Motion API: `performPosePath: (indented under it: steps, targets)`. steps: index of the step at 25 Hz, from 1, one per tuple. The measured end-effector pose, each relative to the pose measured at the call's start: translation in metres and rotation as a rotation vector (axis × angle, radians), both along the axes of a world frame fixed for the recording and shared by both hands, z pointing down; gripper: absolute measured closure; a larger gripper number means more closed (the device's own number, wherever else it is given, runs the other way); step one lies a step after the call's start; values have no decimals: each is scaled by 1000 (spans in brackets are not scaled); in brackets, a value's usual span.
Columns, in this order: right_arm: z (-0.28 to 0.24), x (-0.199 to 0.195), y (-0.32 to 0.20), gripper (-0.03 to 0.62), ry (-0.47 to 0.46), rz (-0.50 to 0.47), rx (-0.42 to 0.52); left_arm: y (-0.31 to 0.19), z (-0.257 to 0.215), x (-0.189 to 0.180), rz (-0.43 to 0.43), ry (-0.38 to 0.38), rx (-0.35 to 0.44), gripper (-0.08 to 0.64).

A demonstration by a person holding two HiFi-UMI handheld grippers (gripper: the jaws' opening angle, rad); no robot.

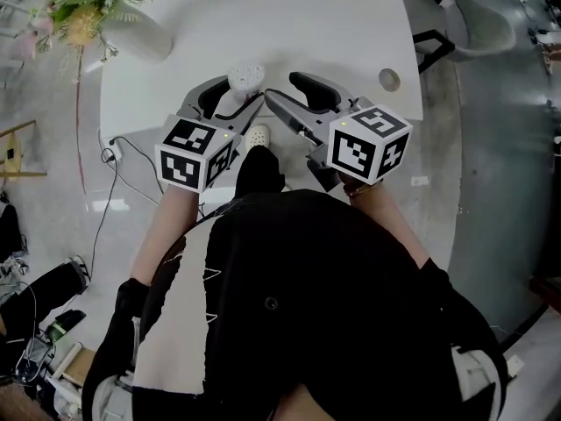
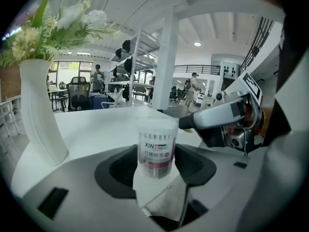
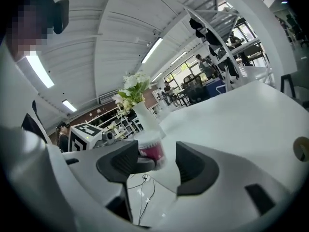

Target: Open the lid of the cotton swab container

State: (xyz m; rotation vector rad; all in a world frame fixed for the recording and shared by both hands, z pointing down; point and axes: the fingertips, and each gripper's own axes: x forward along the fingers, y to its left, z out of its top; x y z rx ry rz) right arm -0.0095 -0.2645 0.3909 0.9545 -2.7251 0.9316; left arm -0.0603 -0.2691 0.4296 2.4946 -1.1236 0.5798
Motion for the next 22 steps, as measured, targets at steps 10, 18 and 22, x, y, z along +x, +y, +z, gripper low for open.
performPosePath:
  steps: [10, 18, 22]
  targets:
    - [-22, -21, 22, 305, 9, -91, 46, 27, -17, 11, 10, -5, 16, 308]
    - [-30, -32, 38, 295, 50, -143, 100, 45, -20, 17, 21, -47, 31, 308]
    - [-32, -31, 42, 297, 80, -147, 137, 52, -22, 22, 30, -58, 30, 308]
